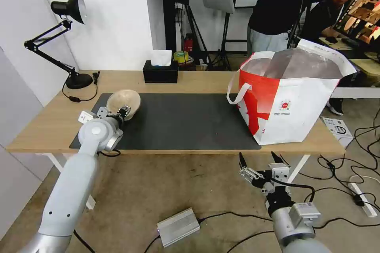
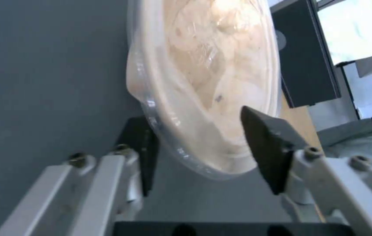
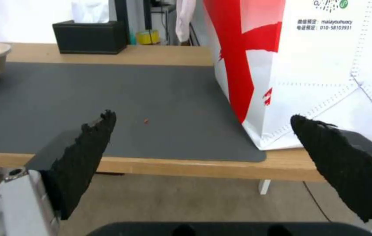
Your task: Pick up the trash from the table and place it into the takeout bag.
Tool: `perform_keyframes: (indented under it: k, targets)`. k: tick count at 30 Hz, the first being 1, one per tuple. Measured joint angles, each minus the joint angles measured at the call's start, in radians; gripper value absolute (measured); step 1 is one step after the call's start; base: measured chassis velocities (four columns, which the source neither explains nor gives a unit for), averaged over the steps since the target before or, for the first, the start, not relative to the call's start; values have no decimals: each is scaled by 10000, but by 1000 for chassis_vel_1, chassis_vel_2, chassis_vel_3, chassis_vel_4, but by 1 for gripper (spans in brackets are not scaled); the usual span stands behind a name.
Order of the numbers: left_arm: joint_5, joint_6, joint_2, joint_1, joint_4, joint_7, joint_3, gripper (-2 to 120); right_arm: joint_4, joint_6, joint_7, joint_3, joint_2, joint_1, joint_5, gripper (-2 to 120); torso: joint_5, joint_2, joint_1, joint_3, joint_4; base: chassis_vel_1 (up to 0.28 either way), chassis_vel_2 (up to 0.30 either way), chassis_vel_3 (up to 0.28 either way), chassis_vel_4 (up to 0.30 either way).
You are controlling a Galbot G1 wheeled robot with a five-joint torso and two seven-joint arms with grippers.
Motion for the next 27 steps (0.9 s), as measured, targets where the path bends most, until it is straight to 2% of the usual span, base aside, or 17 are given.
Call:
perform_keyframes:
  k: [2, 5, 6, 10, 13, 27]
  targets:
    - [4, -10, -4, -16, 3, 4, 17, 41, 0, 0, 0, 0, 0, 0, 0, 100, 0, 1, 0, 0, 0, 0, 0, 0, 0]
    - [14, -64, -8, -85, 7, 16, 91, 25, 0, 0, 0, 0, 0, 0, 0, 100, 0, 1, 0, 0, 0, 0, 0, 0, 0]
    - [14, -64, -8, -85, 7, 16, 91, 25, 0, 0, 0, 0, 0, 0, 0, 100, 0, 1, 0, 0, 0, 0, 0, 0, 0]
    - [56, -88, 0, -62, 17, 32, 95, 7, 1, 0, 0, 0, 0, 0, 0, 100, 0, 0, 0, 0, 0, 0, 0, 0, 0]
    - [74, -104, 14, -17, 10, 41, 82, 0, 0, 0, 0, 0, 0, 0, 0, 100, 0, 1, 0, 0, 0, 0, 0, 0, 0]
    - [130, -202, 182, 325, -501, 68, -22, 0, 0, 0, 0, 0, 0, 0, 0, 100, 0, 0, 0, 0, 0, 0, 0, 0, 0]
